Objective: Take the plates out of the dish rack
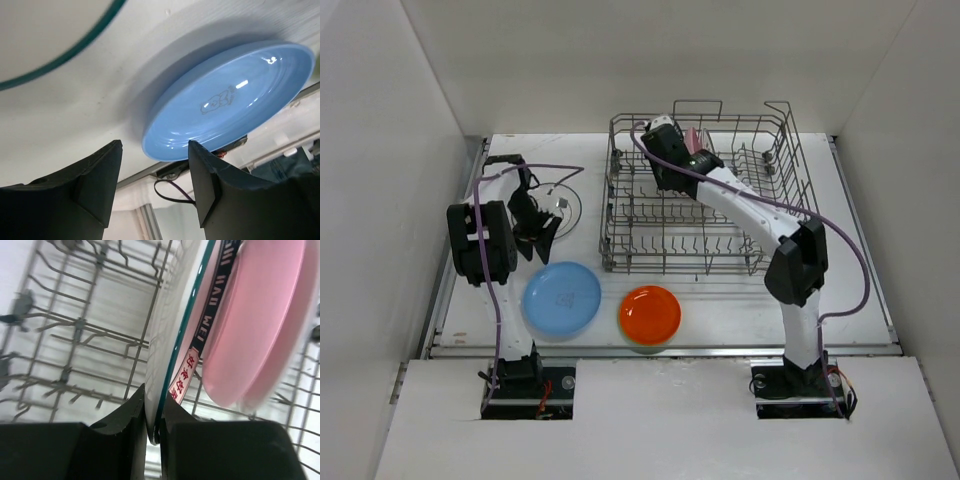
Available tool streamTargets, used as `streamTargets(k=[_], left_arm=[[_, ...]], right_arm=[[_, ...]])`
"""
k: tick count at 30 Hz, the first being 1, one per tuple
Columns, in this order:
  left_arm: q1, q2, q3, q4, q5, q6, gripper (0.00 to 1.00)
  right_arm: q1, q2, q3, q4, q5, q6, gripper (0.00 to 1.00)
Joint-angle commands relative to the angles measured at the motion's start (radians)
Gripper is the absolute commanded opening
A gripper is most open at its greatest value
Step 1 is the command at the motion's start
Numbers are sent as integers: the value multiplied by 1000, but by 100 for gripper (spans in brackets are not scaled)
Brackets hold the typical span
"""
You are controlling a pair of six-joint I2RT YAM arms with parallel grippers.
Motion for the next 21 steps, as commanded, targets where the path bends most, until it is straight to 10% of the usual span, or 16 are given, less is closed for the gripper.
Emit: streamTargets(k=[1, 12, 21], left_arm=[[0, -74, 74, -88, 40, 2, 52], [0, -117, 416, -211, 221, -56, 58], [0, -225, 559, -78, 405, -312, 88]], right_arm=[[24, -186, 4, 130, 141, -74, 0], [154, -330, -94, 214, 12, -208, 0], [482, -194, -232, 167, 490, -297, 0]])
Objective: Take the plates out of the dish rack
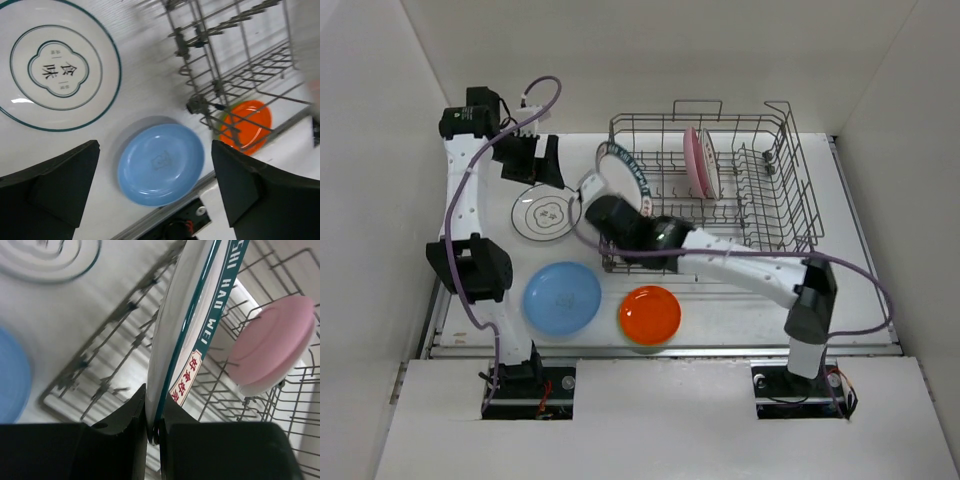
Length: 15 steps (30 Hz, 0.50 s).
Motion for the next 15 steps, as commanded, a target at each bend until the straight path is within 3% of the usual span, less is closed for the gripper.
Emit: streamTargets(k=[1, 4, 8, 11, 15], left_arm=[[0, -80, 30, -54, 108, -125, 95], [-13, -96, 30, -11, 118, -156, 99], [-96, -68, 30, -48, 2, -121, 99], [-165, -68, -38, -48, -156, -110, 99], [-176, -48, -147, -37, -163, -110, 95]], right_arm=[[114, 99, -13, 7, 270, -63, 0], [190, 162, -4, 7, 298, -72, 0], [227, 222, 18, 7, 350, -72, 0], [247, 245, 7, 7, 373, -90, 0], [257, 265, -11, 16, 399, -91, 0]])
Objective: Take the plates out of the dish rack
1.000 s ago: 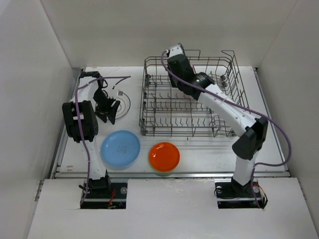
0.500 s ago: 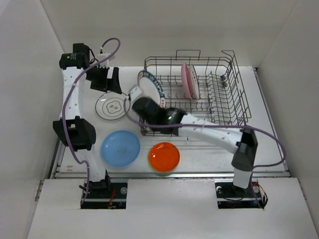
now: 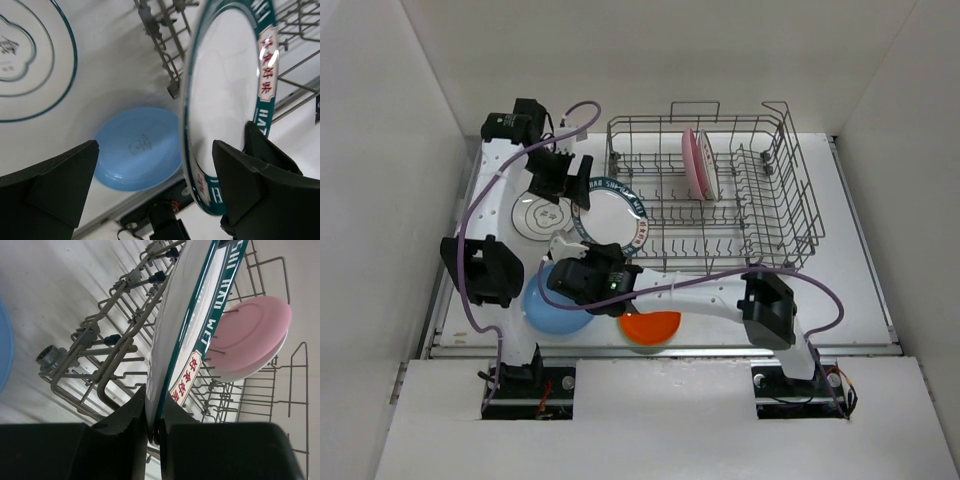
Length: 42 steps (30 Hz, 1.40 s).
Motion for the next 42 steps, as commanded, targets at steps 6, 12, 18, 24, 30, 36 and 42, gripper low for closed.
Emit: streamTargets(k=[6, 12, 18, 24, 30, 36, 42], left_arm=[[10, 49, -62, -50, 89, 46, 67], [10, 100, -62, -113, 178, 78, 2], [47, 100, -13, -113, 204, 56, 0], [142, 128, 91, -136, 284, 32, 0], [277, 137, 171, -146, 530, 51, 0], [470, 137, 63, -32, 690, -16, 0], [517, 195, -2, 133, 413, -142, 0]], right_arm=[[49, 29, 4, 53, 73, 10, 0], [49, 29, -5, 64, 95, 10, 0], [49, -24, -5, 73, 104, 76, 22], [20, -150, -5, 62, -1, 181, 80], [-37, -397, -33, 117, -265, 243, 86], [-155, -494, -65, 134, -378, 359, 87], [-377, -420, 46, -53, -571, 551, 89]])
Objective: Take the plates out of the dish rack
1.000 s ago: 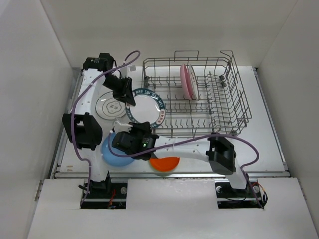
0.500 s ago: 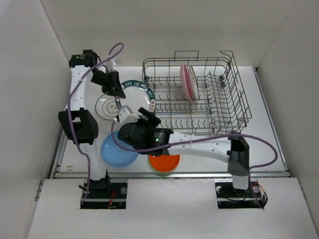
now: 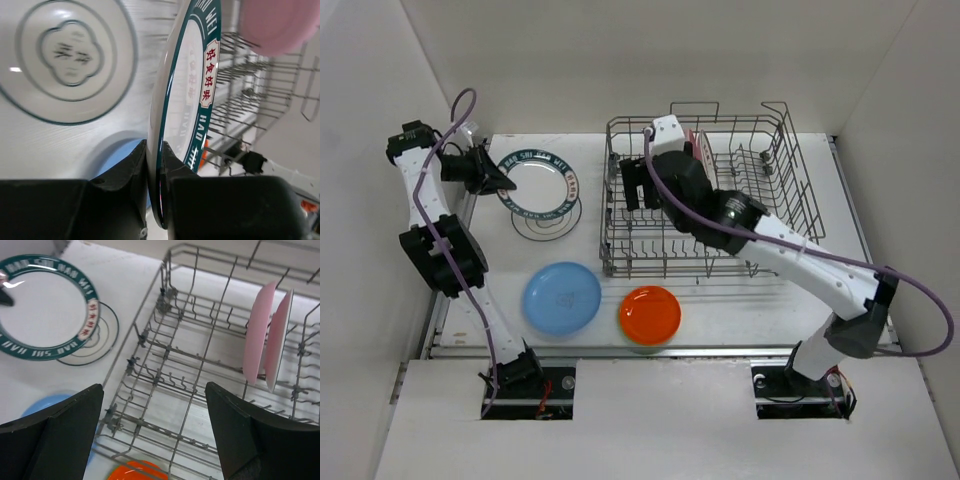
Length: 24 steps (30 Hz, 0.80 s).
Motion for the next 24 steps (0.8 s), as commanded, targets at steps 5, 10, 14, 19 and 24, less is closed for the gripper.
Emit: streamTargets(k=[5, 10, 14, 19, 24], left_arm=[[-13, 54, -110, 193, -213, -117, 0], [-13, 137, -101, 274, -293, -178, 3], [-13, 229, -46, 235, -293, -165, 30], [-13, 312, 17, 121, -365, -82, 72], [-45, 272, 8, 109, -476, -33, 90]], right_arm=[[-192, 97, 84, -165, -213, 195, 86], [-248, 97, 74, -165, -244, 204, 86], [-293, 107, 74, -175, -253, 223, 86], [-353, 127, 94, -188, -350, 244, 81], [-397, 202, 163, -220, -310, 234, 77]])
